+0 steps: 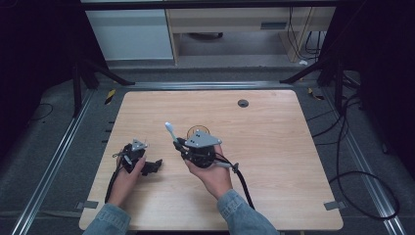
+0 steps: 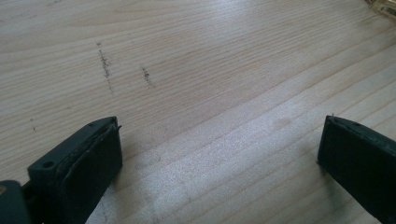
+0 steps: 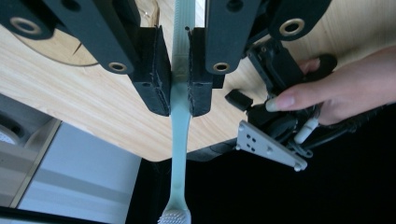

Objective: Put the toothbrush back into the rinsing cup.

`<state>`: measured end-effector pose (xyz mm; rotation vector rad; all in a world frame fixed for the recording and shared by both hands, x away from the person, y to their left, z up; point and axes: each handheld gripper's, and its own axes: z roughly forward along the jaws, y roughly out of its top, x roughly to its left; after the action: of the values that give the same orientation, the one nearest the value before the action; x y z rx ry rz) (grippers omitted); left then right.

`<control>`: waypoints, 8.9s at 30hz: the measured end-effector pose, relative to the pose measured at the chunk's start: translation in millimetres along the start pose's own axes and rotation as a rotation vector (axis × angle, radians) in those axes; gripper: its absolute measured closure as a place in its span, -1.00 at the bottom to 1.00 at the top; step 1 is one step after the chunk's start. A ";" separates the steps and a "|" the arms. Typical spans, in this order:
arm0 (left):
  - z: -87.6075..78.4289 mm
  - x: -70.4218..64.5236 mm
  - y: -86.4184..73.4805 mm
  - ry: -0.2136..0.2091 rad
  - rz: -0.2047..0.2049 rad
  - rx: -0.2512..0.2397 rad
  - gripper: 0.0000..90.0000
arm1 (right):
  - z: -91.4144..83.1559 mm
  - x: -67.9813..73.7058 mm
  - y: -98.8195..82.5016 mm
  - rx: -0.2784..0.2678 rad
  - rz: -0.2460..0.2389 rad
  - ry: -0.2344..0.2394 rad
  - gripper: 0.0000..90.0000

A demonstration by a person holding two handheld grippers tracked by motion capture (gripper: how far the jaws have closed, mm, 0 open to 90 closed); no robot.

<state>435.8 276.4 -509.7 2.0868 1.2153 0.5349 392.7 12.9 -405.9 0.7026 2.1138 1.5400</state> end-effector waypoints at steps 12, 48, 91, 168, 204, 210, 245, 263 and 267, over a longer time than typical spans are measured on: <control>0.0 0.0 0.0 0.000 0.000 0.000 -1.00 | 4.2 5.3 13.1 -0.041 -0.012 -0.044 0.76; -0.3 0.5 0.1 0.000 0.007 0.004 -1.00 | 20.9 -5.7 23.3 -0.110 -0.035 -0.128 0.76; -0.3 0.1 0.0 -0.001 0.002 0.004 -1.00 | 35.4 -17.7 11.8 -0.172 -0.025 -0.187 0.76; -0.4 0.2 0.0 -0.002 0.003 0.006 -1.00 | 47.8 -22.5 -39.3 -0.110 0.042 -0.210 0.76; -0.4 0.2 0.0 -0.002 0.004 0.007 -1.00 | 52.8 -21.1 -47.6 -0.129 0.052 -0.198 0.76; -0.4 0.2 0.0 -0.002 0.004 0.007 -1.00 | 53.5 -21.2 -50.0 -0.129 0.048 -0.198 0.76; -0.4 0.2 0.0 -0.002 0.004 0.006 -1.00 | 54.7 -20.8 -53.7 -0.109 0.033 -0.210 0.75; -0.3 0.0 0.0 -0.002 0.003 0.005 -1.00 | 48.2 -22.2 -46.7 -0.091 0.049 -0.214 0.53; -0.3 0.2 0.0 -0.002 0.006 0.005 -1.00 | 45.6 -22.6 -44.0 -0.091 0.055 -0.218 0.46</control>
<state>435.7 276.7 -509.4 2.0952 1.2110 0.5325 431.6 21.2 -460.1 0.8609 1.8683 1.5031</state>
